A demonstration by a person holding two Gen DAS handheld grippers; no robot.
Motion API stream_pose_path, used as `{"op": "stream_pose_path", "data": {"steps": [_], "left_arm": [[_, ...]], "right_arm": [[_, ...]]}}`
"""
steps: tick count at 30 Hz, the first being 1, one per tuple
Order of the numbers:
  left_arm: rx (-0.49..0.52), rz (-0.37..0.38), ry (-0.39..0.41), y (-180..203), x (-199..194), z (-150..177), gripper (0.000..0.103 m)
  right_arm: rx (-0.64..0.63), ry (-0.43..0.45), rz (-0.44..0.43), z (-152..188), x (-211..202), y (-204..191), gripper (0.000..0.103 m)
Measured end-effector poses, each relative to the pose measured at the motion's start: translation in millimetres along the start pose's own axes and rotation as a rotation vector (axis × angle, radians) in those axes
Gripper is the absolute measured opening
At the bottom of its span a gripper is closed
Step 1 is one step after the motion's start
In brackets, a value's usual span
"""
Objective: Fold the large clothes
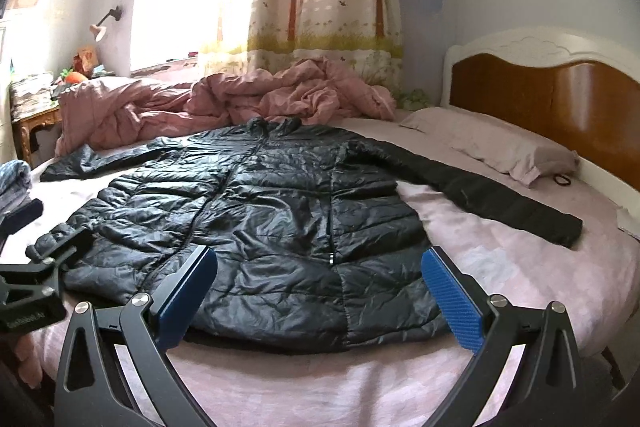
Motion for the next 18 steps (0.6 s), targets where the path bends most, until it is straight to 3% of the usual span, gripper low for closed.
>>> {"op": "stream_pose_path", "data": {"steps": [5,8,18], "left_arm": [[0.048,-0.044,-0.018,-1,5,4,0.103],[0.076,-0.052,-0.016,2,5,5,0.103],[-0.005,-0.019,-0.039,-8,0,2,0.103]], "right_arm": [[-0.018,-0.029,0.028,5,7,1,0.103],[-0.056,0.003,0.049,3,6,-3,0.103],[-0.09,-0.016,0.055,11,9,-14,0.103]]}}
Point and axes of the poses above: each gripper's, at about its wrist camera, not at the fingertips, and x roughly the way its jaws point, y to its right, z to its underside, the point moved 7 cm from there along x, roughly the way its jaws point, and after that the axes turned 5 degrees about y, right-handed, at the moved point
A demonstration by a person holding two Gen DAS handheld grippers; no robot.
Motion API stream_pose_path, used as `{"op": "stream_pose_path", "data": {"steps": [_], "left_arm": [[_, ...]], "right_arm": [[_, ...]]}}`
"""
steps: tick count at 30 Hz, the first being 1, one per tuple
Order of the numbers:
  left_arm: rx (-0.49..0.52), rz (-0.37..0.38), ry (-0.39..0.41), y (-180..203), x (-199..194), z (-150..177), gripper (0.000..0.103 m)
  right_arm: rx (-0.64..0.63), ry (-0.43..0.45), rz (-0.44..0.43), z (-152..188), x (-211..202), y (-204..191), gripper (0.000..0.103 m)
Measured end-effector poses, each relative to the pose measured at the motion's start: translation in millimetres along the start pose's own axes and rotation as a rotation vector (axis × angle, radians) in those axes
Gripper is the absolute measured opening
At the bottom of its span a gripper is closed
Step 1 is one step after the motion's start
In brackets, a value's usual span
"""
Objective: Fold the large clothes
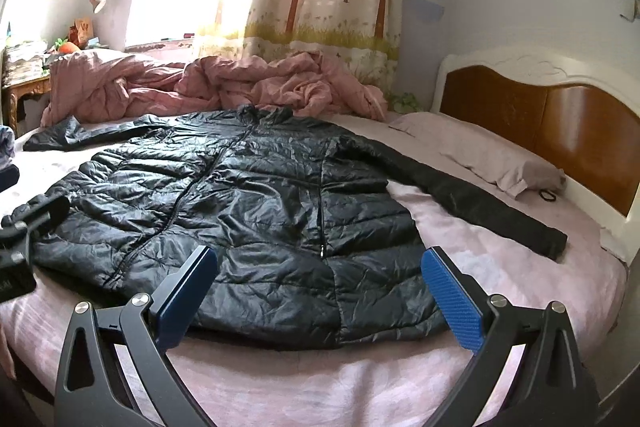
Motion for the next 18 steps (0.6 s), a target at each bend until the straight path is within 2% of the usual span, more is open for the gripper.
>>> {"op": "stream_pose_path", "data": {"steps": [7,13,16,18], "left_arm": [[-0.035,0.04,0.014,-1,-9,-9,0.103],[0.035,-0.012,0.083,3,-19,-15,0.103],[-0.004,0.01,0.11,0,-25,-18,0.103],[-0.032,0.001,0.129,-3,-29,-21,0.103]], "right_arm": [[0.025,0.026,-0.004,-1,-6,2,0.103],[0.019,0.079,-0.017,-7,-18,-3,0.103],[0.011,0.094,-0.001,-9,-22,-3,0.103],[0.022,0.087,-0.02,-9,-23,-4,0.103]]}}
Point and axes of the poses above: each gripper's, at about its wrist camera, not at the fingertips, and x roughly the way its jaws point, y to its right, z to its underside, the point moved 7 cm from there along x, roughly the way its jaws point, and after that the axes turned 5 degrees about y, right-handed, at the moved point
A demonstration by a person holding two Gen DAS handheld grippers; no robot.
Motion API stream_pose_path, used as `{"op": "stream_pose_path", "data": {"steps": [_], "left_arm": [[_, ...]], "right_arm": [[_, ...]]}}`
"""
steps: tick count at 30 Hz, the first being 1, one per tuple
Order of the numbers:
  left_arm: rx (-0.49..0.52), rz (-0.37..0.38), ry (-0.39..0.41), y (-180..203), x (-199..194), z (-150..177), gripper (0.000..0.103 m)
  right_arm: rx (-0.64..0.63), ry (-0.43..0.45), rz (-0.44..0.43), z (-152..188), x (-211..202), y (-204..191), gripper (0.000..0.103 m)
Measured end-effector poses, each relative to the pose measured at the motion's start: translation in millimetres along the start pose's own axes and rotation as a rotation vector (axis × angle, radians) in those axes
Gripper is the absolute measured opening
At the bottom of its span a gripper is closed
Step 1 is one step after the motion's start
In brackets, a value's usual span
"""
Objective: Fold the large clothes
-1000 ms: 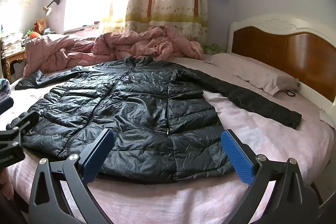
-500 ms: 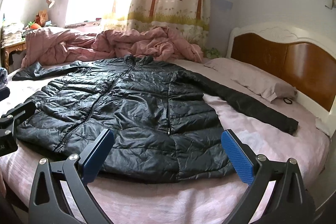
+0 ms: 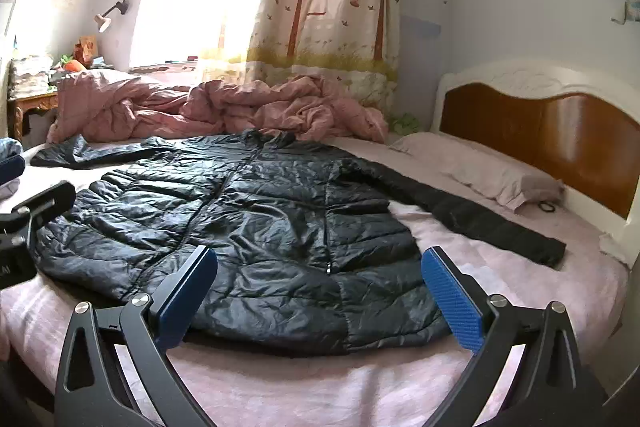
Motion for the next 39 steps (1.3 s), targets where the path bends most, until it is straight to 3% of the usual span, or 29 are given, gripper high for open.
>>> {"op": "stream_pose_path", "data": {"steps": [6,11,15,19,25,35,39], "left_arm": [[-0.042,-0.107,0.061,-14,-12,-7,0.103],[-0.073,-0.053,0.006,-18,-7,-6,0.103],[-0.021,-0.064,0.019,-14,-9,-8,0.103],[-0.075,-0.047,0.03,-15,-12,-10,0.103],[0.01,-0.059,0.035,-8,-11,-10,0.103],[-0.039,0.018,-0.033,-7,-4,-3,0.103],[-0.082,-0.022,-0.027,-15,-4,-3,0.103]], "right_arm": [[0.031,0.01,-0.002,-4,-6,7,0.103],[0.005,0.002,0.007,-4,-4,7,0.103],[0.034,-0.013,0.011,-5,-2,14,0.103],[0.082,-0.05,-0.015,-3,3,22,0.097],[0.097,-0.054,0.002,-2,5,27,0.097],[0.093,-0.066,0.013,0,6,28,0.098],[0.103,-0.051,0.032,-1,4,30,0.103]]}}
Point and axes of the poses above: each gripper's, at about its wrist camera, not at the fingertips, and x roughly the way its jaws point, y to its right, z to its underside, the point moved 7 cm from there along x, roughly the way its jaws point, and after that the axes turned 5 degrees about y, right-handed, at the moved point
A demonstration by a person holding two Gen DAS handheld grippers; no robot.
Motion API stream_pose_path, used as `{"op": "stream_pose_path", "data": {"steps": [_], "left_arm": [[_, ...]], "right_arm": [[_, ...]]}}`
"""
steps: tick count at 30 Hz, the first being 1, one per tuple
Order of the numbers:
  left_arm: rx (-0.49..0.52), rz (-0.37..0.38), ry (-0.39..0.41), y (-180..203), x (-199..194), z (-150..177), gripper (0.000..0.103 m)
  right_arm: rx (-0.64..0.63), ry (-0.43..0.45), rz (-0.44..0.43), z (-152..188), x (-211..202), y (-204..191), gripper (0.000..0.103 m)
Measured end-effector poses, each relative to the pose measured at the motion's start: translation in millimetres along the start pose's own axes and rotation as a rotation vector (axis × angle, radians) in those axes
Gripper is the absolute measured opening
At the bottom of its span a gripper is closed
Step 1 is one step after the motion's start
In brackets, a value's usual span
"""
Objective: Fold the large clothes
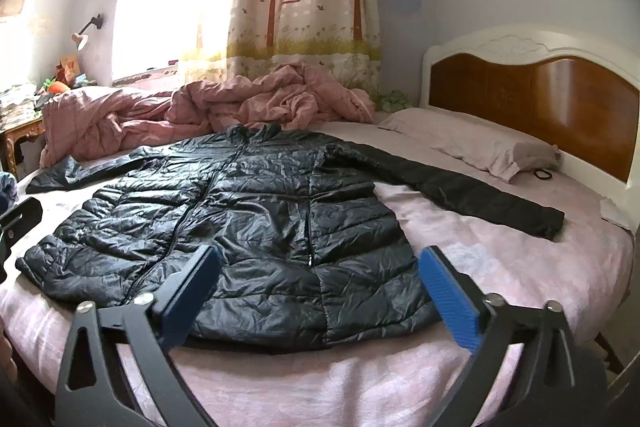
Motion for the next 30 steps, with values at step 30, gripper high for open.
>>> {"op": "stream_pose_path", "data": {"steps": [30], "left_arm": [[0.262,0.072,-0.453,25,38,111,0.103]], "right_arm": [[-0.425,-0.333,-0.113,77,38,-64,0.103]]}}
Point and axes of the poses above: each gripper's, at about its wrist camera, not at the fingertips, and x roughly the way its jaws point, y to its right, z to its underside, the point moved 7 cm from there along x, roughly the way its jaws point, and after that the axes turned 5 degrees about y, right-handed, at the moved point
